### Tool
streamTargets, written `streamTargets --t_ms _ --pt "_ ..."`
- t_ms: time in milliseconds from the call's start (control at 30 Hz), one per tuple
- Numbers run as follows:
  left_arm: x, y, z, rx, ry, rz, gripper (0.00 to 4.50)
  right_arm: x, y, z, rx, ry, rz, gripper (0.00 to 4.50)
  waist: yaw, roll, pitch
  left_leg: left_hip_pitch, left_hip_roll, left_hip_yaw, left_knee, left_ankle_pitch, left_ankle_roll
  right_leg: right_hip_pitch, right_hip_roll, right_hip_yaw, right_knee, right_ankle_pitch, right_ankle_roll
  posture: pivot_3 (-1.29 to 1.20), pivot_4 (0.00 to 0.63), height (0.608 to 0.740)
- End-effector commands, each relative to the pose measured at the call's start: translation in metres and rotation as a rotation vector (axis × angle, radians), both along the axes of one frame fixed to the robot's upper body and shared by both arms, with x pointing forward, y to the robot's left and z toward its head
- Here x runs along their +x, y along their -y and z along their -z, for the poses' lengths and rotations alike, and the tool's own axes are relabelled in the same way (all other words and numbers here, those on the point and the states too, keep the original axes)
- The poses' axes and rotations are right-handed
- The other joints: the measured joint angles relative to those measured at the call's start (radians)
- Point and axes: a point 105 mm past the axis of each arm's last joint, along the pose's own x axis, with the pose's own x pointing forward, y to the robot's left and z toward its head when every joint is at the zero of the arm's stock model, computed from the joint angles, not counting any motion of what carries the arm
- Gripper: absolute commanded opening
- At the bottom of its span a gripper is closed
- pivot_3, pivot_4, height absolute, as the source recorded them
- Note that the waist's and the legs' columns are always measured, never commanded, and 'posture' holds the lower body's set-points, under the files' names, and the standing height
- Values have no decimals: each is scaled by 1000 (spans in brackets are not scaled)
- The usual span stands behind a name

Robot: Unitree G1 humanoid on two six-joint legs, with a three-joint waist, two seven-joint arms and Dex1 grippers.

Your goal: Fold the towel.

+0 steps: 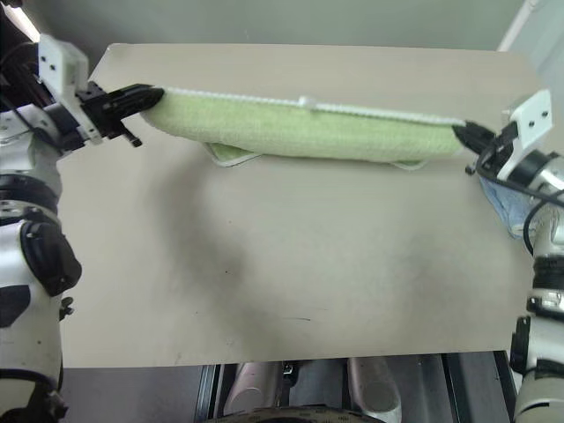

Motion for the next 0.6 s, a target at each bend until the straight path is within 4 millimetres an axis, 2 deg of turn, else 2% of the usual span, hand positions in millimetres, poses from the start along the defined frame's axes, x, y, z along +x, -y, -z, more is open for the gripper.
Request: streamTargets --t_ms 33,233,367,600 --pt "-20 -17 -10 -7 -6 56 36 -30 7 -19 11 17 3 0 1 0 0 1 0 -1 1 0 0 1 0 0 0 0 0 0 150 697" --pt "-48 -31 17 -10 -210 158 36 -66 10 16 -23 -141 12 0 4 -2 -1 1 0 -1 4 -2 1 3 0 -1 0 -6 -8 0 150 697" --pt "-69 -37 38 16 -348 203 36 -82 15 28 -42 -205 27 0 4 -2 -1 9 -1 -1 4 -4 2 10 0 0 1 -5 -8 0 150 697" --pt "-103 -51 59 67 -506 190 36 -102 16 49 -89 -307 9 0 6 -7 -4 15 -1 -2 3 -6 0 15 1 0 0 -6 -8 0 150 697"
